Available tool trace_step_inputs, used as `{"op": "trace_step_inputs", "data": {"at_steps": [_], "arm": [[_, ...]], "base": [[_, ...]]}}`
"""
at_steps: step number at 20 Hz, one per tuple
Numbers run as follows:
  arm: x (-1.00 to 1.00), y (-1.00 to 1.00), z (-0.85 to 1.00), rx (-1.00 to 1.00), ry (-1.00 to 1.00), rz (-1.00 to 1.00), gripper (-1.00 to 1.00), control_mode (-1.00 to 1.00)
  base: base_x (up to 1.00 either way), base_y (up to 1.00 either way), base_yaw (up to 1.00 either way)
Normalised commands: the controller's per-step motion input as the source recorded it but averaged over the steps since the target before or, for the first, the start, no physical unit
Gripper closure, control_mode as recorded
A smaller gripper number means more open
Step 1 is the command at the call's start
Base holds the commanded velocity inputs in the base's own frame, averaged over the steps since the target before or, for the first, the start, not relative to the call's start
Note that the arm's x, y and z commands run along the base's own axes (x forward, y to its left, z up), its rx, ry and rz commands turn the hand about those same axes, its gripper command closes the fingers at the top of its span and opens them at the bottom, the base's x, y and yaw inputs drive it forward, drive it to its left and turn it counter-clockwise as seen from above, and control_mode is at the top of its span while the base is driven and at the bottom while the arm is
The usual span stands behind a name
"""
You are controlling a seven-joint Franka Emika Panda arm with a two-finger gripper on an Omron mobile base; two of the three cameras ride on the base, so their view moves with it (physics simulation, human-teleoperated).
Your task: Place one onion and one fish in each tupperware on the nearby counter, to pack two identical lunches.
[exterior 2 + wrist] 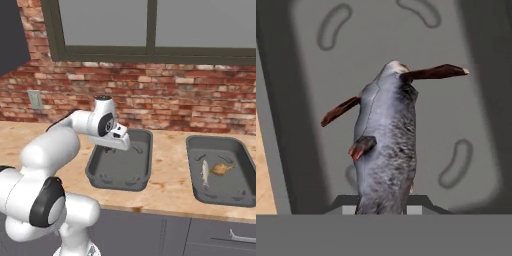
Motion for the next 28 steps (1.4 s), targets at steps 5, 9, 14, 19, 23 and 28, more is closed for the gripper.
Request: {"op": "trace_step_inputs", "data": {"at_steps": [5, 9, 14, 19, 23, 28], "arm": [[0.08, 0.0, -0.53, 0.0, 0.0, 0.0, 1.0, -1.0], [0.13, 0.0, -0.33, 0.03, 0.0, 0.0, 1.0, -1.0], [0.07, 0.0, -0.29, 0.04, 0.0, 0.01, 1.0, -1.0], [0.01, 0.0, -0.35, 0.01, 0.0, 0.0, 1.0, -1.0], [0.13, 0.0, -0.31, 0.01, 0.0, 0.0, 1.0, -1.0], [0.24, 0.0, -0.19, 0.0, 0.0, 0.0, 1.0, -1.0]], "base": [[0.0, 0.0, 0.0], [0.0, 0.0, 0.0], [0.0, 0.0, 0.0], [0.0, 0.0, 0.0], [0.0, 0.0, 0.0], [0.0, 0.0, 0.0]]}}
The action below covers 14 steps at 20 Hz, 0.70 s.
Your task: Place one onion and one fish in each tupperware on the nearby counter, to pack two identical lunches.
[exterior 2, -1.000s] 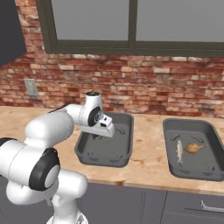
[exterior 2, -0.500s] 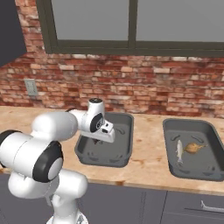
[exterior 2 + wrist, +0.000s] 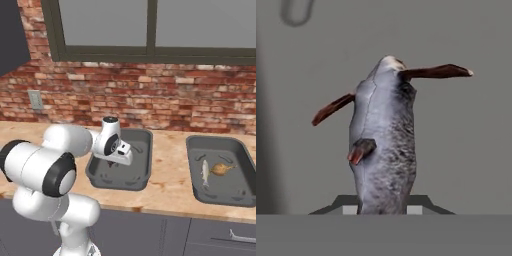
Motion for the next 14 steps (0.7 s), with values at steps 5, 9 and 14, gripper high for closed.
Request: {"op": "trace_step_inputs", "data": {"at_steps": [5, 9, 14], "arm": [[0.17, 0.0, -0.25, 0.0, 0.0, 0.0, 1.0, -1.0], [0.0, 0.0, -0.14, 0.0, -0.04, 0.0, -1.0, -1.0], [-0.05, 0.07, 0.26, 0.0, -0.13, 0.0, -1.0, -1.0]], "base": [[0.0, 0.0, 0.0], [0.0, 0.0, 0.0], [0.0, 0.0, 0.0]]}}
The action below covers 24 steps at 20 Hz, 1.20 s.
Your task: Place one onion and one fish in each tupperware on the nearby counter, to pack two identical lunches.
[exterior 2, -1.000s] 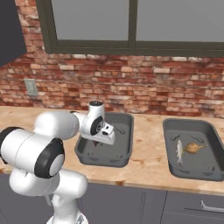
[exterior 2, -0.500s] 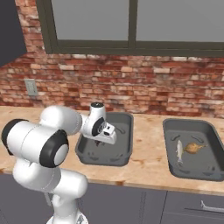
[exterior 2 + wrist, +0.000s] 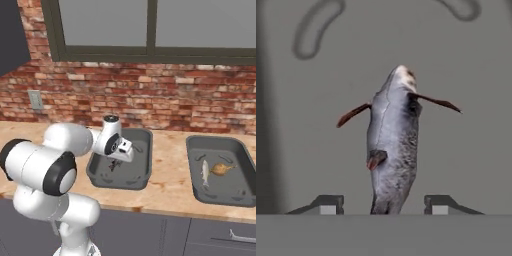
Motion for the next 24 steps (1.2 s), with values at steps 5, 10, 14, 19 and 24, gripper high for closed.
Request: {"op": "trace_step_inputs", "data": {"at_steps": [5, 10, 14, 19, 24], "arm": [[-0.1, 0.12, 0.78, -0.04, -0.14, 0.0, -1.0, -1.0], [-0.92, 0.0, 0.93, -0.05, -0.21, 0.0, -1.0, -1.0], [-1.0, 0.0, 0.7, -0.07, -0.27, 0.0, -1.0, -1.0], [-1.0, 0.08, 0.51, -0.1, -0.22, 0.0, -1.0, -1.0], [-1.0, 0.06, 0.38, -0.1, -0.06, 0.0, -1.0, -1.0]], "base": [[0.0, 0.0, 0.0], [0.0, 0.0, 0.0], [0.0, 0.0, 0.0], [0.0, 0.0, 0.0], [0.0, 0.0, 0.0]]}}
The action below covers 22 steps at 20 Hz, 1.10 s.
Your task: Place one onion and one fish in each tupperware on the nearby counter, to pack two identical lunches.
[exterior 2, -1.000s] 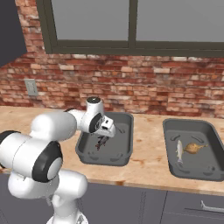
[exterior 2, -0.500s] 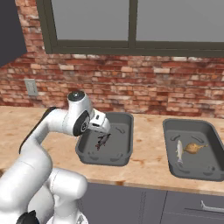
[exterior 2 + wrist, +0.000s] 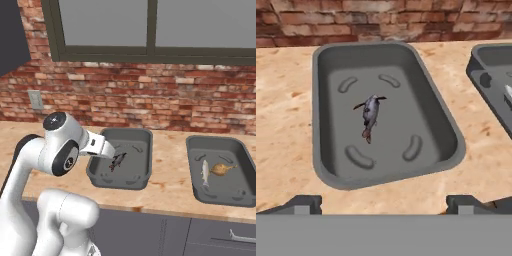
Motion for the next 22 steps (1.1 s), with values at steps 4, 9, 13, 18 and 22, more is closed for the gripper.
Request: {"op": "trace_step_inputs", "data": {"at_steps": [4, 9, 13, 18, 22], "arm": [[-0.25, 0.0, 0.03, -0.02, 0.0, 0.0, -1.0, 1.0], [0.0, 0.0, 0.0, 0.0, 0.0, 0.0, -1.0, 1.0], [0.0, 0.0, 0.0, 0.0, 0.0, 0.0, -1.0, 1.0], [0.0, 0.0, 0.0, 0.0, 0.0, 0.0, -1.0, 1.0], [0.0, 0.0, 0.0, 0.0, 0.0, 0.0, -1.0, 1.0]], "base": [[-0.75, 0.0, 0.0], [-1.0, -0.09, 0.0], [-0.74, -0.82, -0.08], [-0.43, -1.0, -0.11], [-0.18, -1.0, -0.18]]}}
